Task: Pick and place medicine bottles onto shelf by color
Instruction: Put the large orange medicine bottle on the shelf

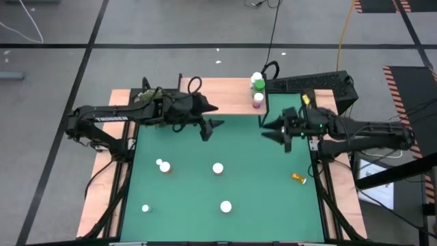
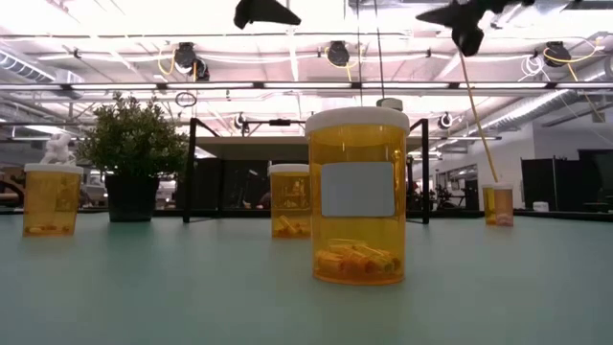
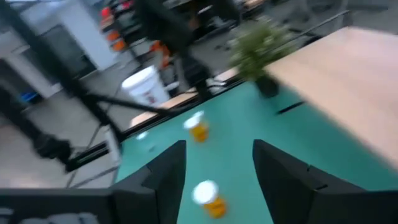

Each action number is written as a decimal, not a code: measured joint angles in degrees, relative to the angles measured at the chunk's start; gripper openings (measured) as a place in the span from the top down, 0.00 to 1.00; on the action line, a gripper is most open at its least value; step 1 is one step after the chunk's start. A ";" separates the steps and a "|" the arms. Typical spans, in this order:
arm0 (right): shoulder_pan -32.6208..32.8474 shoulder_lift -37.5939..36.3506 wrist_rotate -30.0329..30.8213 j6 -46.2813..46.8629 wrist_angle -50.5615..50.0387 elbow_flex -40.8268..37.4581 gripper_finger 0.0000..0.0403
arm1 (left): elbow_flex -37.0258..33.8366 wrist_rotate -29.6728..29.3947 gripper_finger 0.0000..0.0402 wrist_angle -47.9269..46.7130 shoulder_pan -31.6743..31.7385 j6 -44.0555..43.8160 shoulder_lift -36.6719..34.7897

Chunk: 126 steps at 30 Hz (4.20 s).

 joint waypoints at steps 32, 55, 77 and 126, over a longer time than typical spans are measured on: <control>33.23 12.11 6.15 25.08 -20.30 -11.47 0.83 | -0.02 -5.40 0.26 19.06 -6.19 -9.16 10.78; 23.18 -1.10 18.88 37.51 -51.02 -7.67 0.88 | -0.02 18.34 0.26 23.15 19.30 7.70 11.19; -1.07 7.65 5.81 -12.23 -0.42 -7.61 0.47 | -0.02 12.52 0.26 6.38 8.78 -7.76 -3.75; 10.04 62.97 7.76 -14.20 -13.11 37.24 0.35 | 0.00 2.76 0.26 -43.41 0.63 8.67 -5.31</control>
